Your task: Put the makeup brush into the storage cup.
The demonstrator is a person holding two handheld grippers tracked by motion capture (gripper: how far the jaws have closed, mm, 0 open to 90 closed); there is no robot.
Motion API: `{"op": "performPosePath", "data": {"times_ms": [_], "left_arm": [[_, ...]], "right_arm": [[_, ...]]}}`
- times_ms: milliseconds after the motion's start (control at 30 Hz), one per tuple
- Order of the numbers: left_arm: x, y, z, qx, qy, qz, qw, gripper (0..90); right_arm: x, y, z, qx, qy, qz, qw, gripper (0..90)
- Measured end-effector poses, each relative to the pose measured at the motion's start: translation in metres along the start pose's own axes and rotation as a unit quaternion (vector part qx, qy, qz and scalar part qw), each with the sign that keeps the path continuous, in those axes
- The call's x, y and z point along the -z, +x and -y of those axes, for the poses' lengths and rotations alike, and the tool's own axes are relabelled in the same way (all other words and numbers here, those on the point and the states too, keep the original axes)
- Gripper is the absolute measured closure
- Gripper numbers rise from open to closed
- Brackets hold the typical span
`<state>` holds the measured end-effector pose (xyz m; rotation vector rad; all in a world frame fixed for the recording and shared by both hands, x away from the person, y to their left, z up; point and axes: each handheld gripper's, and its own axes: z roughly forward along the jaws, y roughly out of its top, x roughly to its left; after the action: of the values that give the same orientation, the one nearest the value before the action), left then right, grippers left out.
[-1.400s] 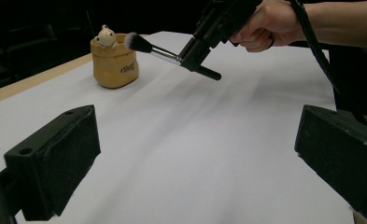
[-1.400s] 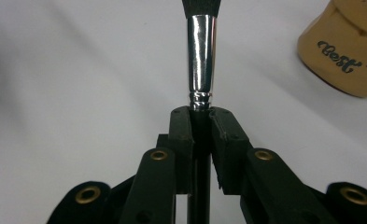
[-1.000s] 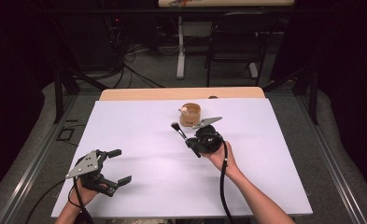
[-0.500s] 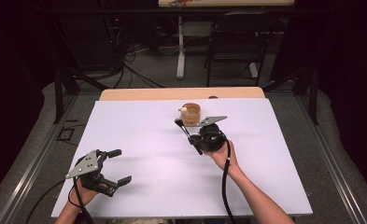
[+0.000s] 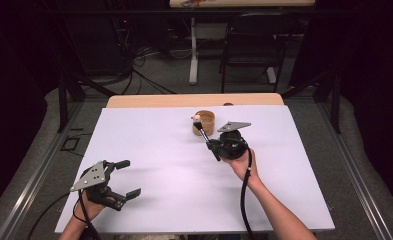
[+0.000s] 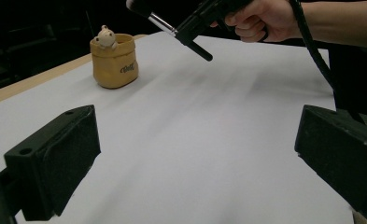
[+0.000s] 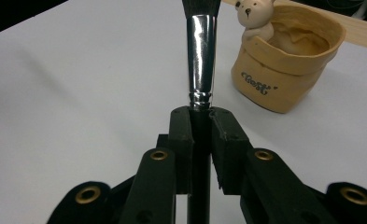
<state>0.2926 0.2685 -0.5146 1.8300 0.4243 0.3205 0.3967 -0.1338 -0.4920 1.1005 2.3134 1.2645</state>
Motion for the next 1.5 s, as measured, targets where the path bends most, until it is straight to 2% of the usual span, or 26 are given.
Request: {"op": "performPosePath", "data": {"times_ms": [600,900,1500], "left_arm": [[0.0,0.0,0.0,0.002,0.002,0.0,1.0,0.2],[-0.001,0.0,0.0,0.002,0.003,0.001,1.0,0.2],[-0.001,0.0,0.0,0.002,0.003,0.001,1.0,0.2]], "right_arm": [[0.004,-0.012,0.002,-0.015,-0.026,0.022,0.9993,78.8],[0.006,-0.015,0.001,-0.014,-0.04,0.029,0.9987,78.8],[0.003,-0.02,0.0,-0.018,-0.05,0.036,0.9979,78.8]]}}
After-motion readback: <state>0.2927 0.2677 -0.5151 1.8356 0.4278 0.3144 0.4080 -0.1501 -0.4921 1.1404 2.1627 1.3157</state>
